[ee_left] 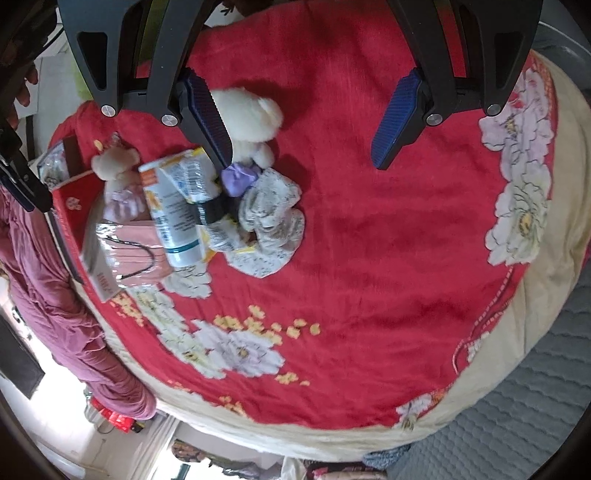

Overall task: Organize soft objects
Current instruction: 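Grasp the white floral scrunchie with the left gripper while the right gripper grasps the clear plastic bag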

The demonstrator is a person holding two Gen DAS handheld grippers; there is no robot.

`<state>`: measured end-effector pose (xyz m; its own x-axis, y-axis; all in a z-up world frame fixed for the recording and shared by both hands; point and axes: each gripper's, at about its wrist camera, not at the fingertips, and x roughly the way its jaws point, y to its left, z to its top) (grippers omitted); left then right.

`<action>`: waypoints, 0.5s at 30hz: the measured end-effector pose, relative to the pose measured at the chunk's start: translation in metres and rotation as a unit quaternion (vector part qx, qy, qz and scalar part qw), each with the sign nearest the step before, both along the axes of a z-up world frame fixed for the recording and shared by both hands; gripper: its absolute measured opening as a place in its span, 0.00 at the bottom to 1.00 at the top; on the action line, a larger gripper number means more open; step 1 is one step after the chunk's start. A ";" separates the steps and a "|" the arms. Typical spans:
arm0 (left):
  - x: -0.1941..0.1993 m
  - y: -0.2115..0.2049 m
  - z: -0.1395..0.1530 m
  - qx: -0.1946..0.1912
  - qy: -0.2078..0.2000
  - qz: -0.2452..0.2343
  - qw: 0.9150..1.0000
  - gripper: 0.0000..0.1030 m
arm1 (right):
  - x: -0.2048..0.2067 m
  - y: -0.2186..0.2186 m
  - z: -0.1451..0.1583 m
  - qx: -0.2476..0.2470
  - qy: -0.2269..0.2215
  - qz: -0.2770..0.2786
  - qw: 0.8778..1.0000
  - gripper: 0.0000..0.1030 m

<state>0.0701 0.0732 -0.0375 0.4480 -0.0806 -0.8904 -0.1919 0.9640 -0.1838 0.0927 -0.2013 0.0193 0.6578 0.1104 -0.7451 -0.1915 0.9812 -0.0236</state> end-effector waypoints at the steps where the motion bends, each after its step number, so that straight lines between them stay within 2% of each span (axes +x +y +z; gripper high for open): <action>1: 0.003 0.001 -0.003 -0.002 0.001 0.002 1.000 0.76 | 0.005 0.002 -0.004 -0.003 0.005 0.001 1.000 0.78; 9: 0.031 0.001 -0.023 -0.009 0.012 -0.003 1.000 0.76 | 0.045 0.026 -0.027 0.000 0.030 0.005 1.000 0.78; 15: 0.038 0.003 -0.033 -0.018 0.017 -0.010 1.000 0.76 | 0.076 0.045 -0.043 -0.042 0.044 -0.005 0.998 0.78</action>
